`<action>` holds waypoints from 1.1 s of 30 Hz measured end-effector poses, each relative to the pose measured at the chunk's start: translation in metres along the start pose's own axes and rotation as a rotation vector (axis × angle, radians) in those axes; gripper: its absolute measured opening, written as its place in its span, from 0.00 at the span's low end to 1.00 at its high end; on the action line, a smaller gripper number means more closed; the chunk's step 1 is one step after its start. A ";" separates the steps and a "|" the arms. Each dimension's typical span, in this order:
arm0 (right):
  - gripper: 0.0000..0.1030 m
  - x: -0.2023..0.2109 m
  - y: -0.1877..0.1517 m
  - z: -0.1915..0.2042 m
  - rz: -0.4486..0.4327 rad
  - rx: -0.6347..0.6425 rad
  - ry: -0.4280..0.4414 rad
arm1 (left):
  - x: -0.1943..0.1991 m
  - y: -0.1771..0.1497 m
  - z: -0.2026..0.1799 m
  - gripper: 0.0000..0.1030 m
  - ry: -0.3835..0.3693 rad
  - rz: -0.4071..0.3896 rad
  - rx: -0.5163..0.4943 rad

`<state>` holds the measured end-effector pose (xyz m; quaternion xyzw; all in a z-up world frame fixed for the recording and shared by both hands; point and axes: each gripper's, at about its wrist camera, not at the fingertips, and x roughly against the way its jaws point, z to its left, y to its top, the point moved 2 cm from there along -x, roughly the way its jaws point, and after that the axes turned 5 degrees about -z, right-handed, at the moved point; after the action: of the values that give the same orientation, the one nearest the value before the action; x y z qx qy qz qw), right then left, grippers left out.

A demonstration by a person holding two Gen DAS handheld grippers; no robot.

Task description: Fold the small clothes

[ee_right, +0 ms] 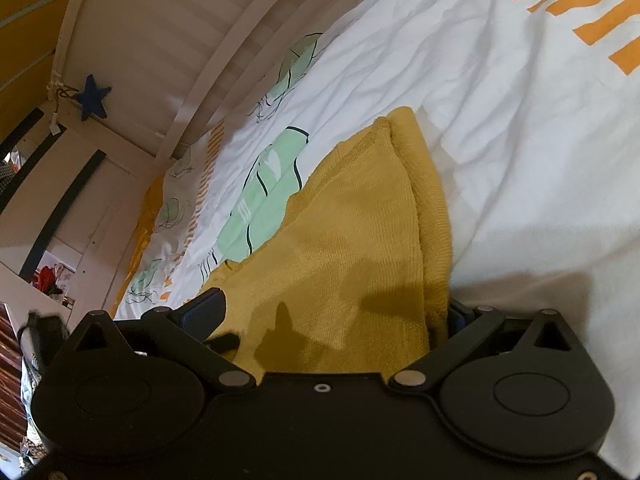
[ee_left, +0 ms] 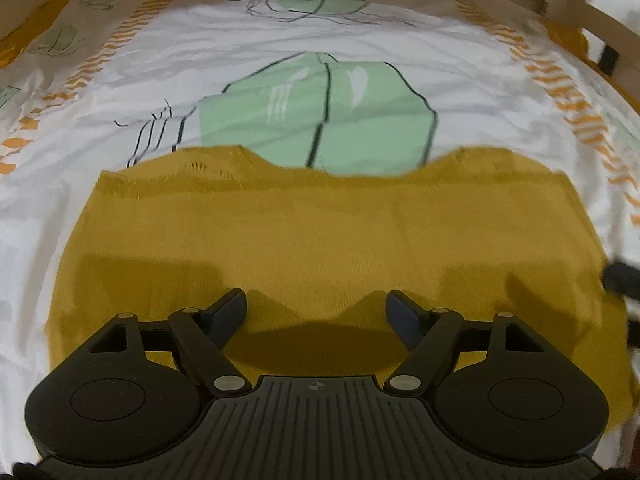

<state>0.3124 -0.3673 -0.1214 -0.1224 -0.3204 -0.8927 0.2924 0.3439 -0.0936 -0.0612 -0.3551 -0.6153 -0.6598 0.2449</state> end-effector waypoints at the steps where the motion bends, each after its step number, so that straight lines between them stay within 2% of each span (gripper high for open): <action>1: 1.00 0.000 0.000 0.000 0.000 0.000 0.001 | 0.004 -0.006 -0.002 0.74 -0.011 0.003 -0.003; 7: 1.00 0.002 0.000 -0.001 -0.001 -0.001 0.006 | 0.011 -0.025 -0.006 0.76 -0.018 -0.030 -0.032; 13: 1.00 0.004 0.002 -0.002 -0.016 -0.033 0.009 | 0.007 -0.025 -0.012 0.84 -0.004 -0.036 -0.043; 21: 1.00 0.002 0.004 -0.003 0.010 -0.046 0.019 | 0.002 -0.023 -0.008 0.90 -0.033 -0.010 -0.029; 33: 1.00 0.003 0.003 -0.005 0.006 -0.043 0.038 | 0.013 -0.028 -0.003 0.87 -0.053 -0.010 -0.059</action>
<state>0.3119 -0.3739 -0.1225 -0.1128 -0.2949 -0.9006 0.2986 0.3138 -0.0914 -0.0688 -0.3762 -0.6035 -0.6695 0.2146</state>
